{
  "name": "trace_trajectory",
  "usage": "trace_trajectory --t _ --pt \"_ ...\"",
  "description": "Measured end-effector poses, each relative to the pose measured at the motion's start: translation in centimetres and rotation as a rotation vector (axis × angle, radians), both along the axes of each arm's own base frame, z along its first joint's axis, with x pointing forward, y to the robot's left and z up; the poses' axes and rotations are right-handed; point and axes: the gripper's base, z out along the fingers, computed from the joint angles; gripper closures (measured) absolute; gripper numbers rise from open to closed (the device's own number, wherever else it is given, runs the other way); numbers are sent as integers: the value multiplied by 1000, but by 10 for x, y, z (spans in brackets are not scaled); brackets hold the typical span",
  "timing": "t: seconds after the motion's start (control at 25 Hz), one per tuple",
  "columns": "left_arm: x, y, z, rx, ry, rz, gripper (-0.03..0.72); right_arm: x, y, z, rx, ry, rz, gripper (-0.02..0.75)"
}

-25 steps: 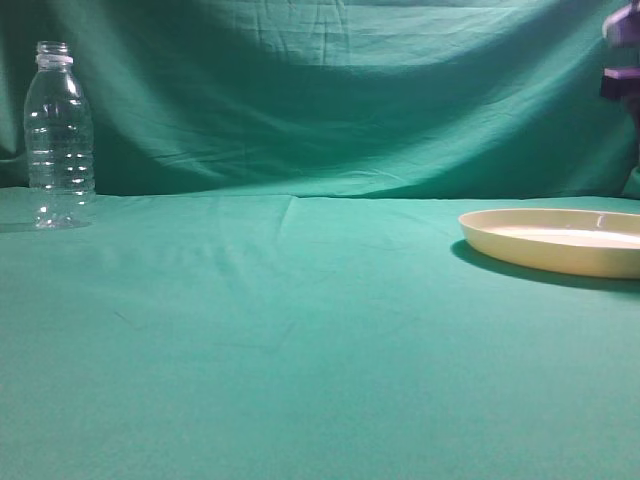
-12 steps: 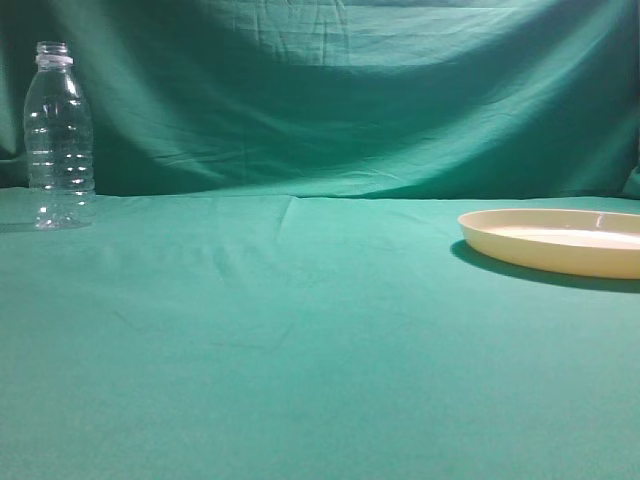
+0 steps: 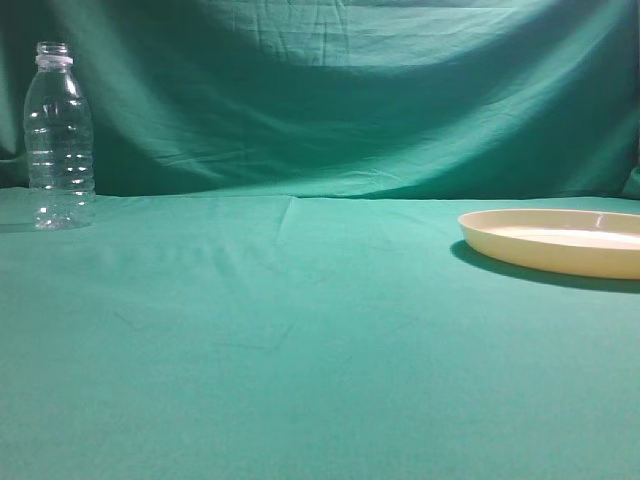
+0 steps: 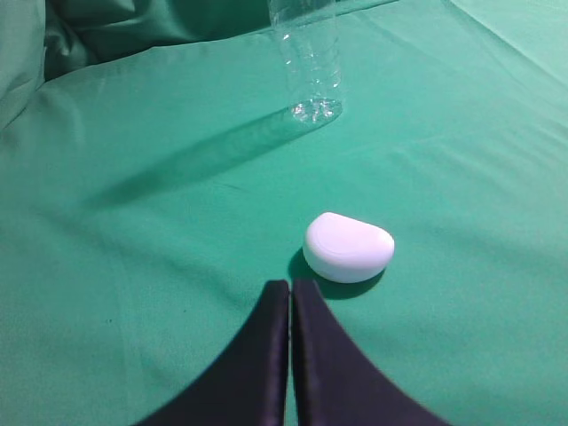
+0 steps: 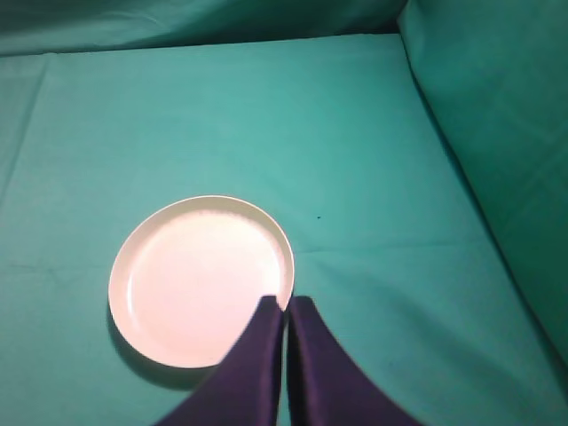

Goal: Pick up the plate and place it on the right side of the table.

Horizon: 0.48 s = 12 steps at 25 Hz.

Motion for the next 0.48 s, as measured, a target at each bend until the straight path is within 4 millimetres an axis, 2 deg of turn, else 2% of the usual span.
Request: trace_trajectory --t 0.24,0.48 --pt "0 0 0 0 0 0 688 -64 -3 -17 -11 -150 13 738" --pt "0 0 0 0 0 0 688 -117 -5 -26 -10 -349 15 738"
